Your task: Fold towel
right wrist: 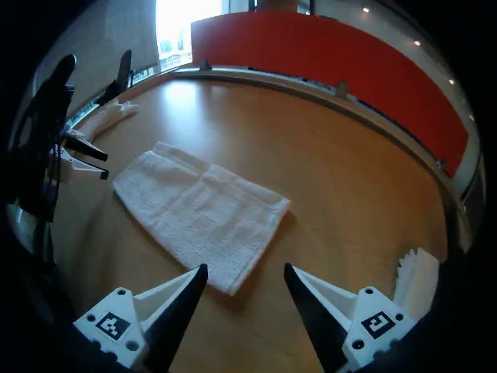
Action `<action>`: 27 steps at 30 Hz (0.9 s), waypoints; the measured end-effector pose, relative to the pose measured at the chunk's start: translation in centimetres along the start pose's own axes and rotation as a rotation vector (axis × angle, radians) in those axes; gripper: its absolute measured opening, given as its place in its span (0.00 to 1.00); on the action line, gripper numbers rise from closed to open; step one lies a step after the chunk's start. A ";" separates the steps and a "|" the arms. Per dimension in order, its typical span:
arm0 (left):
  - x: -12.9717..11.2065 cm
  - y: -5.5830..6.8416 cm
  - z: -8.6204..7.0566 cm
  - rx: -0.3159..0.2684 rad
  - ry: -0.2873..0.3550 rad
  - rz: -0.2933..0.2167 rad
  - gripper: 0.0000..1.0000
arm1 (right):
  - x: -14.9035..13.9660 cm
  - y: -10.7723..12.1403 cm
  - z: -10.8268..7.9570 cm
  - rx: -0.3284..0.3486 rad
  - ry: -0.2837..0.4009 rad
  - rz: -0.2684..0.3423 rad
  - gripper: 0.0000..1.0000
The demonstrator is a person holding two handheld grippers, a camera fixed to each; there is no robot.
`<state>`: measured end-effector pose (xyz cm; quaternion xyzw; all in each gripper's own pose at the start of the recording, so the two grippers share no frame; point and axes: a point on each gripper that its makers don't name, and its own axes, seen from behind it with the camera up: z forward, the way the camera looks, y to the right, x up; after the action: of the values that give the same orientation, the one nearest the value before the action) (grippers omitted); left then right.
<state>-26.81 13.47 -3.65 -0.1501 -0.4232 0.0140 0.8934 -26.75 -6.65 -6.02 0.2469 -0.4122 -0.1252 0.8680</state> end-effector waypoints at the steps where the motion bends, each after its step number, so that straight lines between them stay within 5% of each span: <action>1: 0.0 -0.1 -0.1 0.003 0.000 -0.002 0.99 | 0.0 0.0 0.0 0.002 0.000 -0.002 0.95; 27: -2.8 -3.6 -4.5 0.088 0.017 -0.103 0.99 | 0.0 -1.0 1.0 0.069 -0.031 -0.088 0.95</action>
<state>-25.51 8.41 -7.40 -0.0888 -0.4216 -0.0149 0.9023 -27.59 -7.81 -6.00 0.2924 -0.4186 -0.1526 0.8461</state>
